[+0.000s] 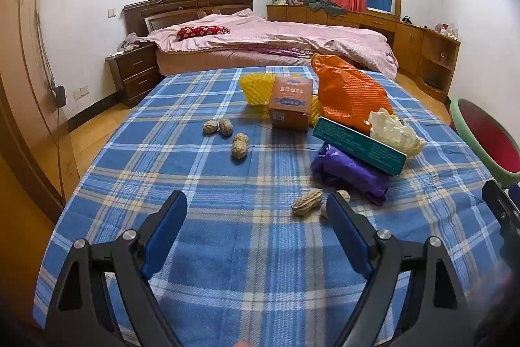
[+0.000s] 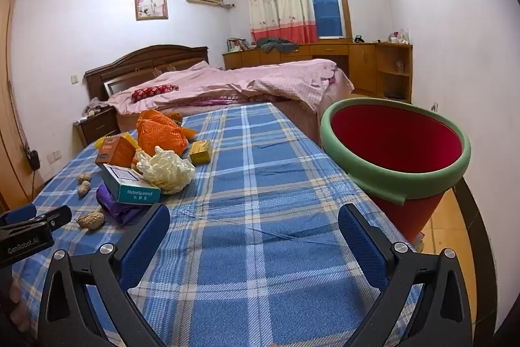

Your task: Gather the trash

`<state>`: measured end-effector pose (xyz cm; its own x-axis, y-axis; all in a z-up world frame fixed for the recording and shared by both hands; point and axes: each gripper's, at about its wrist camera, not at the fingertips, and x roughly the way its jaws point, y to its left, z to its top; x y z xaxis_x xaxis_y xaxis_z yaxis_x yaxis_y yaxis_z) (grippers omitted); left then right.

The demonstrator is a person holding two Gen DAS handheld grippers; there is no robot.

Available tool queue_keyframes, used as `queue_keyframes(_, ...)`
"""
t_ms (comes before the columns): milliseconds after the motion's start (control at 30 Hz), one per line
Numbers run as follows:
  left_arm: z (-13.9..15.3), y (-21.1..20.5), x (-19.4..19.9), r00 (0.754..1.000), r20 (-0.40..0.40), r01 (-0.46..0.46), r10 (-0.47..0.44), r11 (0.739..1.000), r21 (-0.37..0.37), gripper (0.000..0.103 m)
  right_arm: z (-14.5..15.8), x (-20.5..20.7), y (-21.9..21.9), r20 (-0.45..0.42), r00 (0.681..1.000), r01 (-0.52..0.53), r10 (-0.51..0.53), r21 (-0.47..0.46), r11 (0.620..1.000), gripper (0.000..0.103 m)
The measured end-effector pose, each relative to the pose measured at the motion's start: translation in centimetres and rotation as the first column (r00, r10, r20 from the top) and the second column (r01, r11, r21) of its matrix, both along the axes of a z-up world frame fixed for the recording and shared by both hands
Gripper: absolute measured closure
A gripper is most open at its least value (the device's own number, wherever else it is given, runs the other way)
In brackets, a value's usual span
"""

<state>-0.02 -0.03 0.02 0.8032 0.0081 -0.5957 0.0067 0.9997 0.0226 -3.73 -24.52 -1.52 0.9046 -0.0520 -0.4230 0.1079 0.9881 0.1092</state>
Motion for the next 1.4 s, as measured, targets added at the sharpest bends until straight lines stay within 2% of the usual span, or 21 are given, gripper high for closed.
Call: queue_keyframes(1400, -0.01, 0.02, 0.01, 1.000, -0.002, 0.000, 0.000, 1.000, -0.010, 0.015, -0.02, -0.04, 0.01, 0.001, 1.000, 0.000, 0.000, 0.000, 1.000, 0.000)
